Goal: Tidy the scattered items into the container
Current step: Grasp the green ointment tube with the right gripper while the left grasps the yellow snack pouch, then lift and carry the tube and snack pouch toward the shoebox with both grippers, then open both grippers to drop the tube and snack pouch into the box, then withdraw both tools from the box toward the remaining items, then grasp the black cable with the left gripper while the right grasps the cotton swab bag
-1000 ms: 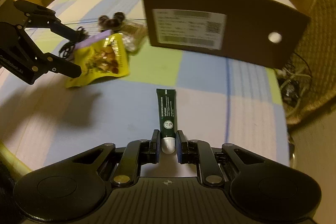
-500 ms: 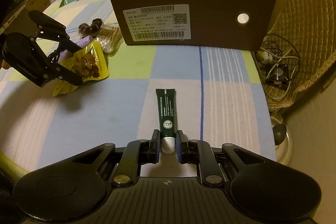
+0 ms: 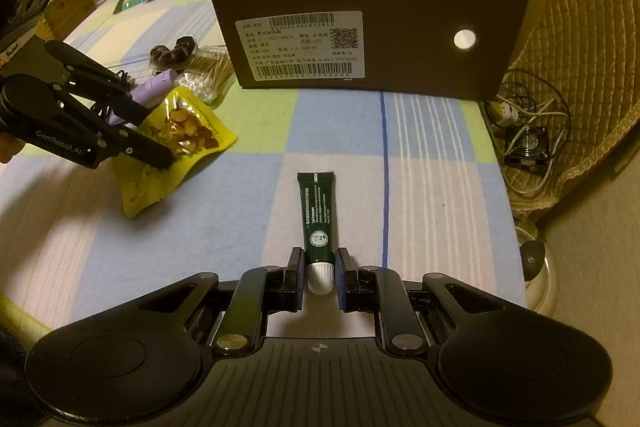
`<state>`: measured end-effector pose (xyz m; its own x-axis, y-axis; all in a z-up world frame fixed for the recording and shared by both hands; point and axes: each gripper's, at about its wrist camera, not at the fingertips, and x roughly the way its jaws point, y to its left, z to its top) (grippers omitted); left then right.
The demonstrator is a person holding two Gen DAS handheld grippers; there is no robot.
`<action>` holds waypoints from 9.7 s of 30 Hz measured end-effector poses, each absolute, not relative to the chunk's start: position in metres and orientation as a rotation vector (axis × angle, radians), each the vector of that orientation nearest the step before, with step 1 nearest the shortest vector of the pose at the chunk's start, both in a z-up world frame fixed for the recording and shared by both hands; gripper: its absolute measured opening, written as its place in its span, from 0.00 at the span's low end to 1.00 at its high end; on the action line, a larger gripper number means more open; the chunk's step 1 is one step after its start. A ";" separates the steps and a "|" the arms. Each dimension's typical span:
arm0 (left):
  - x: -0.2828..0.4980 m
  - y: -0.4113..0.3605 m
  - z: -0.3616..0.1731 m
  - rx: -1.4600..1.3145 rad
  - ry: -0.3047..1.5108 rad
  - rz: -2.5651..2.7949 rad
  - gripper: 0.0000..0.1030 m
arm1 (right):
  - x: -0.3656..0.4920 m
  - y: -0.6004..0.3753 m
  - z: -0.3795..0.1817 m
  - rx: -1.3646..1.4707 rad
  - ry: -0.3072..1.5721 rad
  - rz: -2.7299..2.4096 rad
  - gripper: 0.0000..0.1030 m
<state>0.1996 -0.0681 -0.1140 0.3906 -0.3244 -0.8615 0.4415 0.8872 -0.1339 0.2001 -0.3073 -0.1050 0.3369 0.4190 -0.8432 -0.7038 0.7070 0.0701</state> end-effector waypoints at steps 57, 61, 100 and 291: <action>0.160 -0.078 -0.058 0.076 0.986 -0.291 0.31 | 0.193 -0.294 -0.090 -0.333 0.958 0.791 0.13; 0.160 -0.078 -0.054 0.071 0.974 -0.290 0.31 | 0.196 -0.298 -0.079 -0.312 0.950 0.799 0.13; 0.351 -0.085 0.019 0.029 0.755 -0.159 0.31 | 0.407 -0.226 0.021 -0.211 0.747 0.888 0.13; 0.156 0.089 -0.100 -0.254 1.088 0.097 0.16 | 0.202 -0.172 -0.108 -0.374 0.911 0.876 0.21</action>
<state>0.1559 0.0886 -0.0996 0.4634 -0.0465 -0.8850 -0.2024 0.9667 -0.1567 0.2022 -0.1715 -0.1077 0.3110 0.4965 -0.8104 -0.7903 0.6088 0.0697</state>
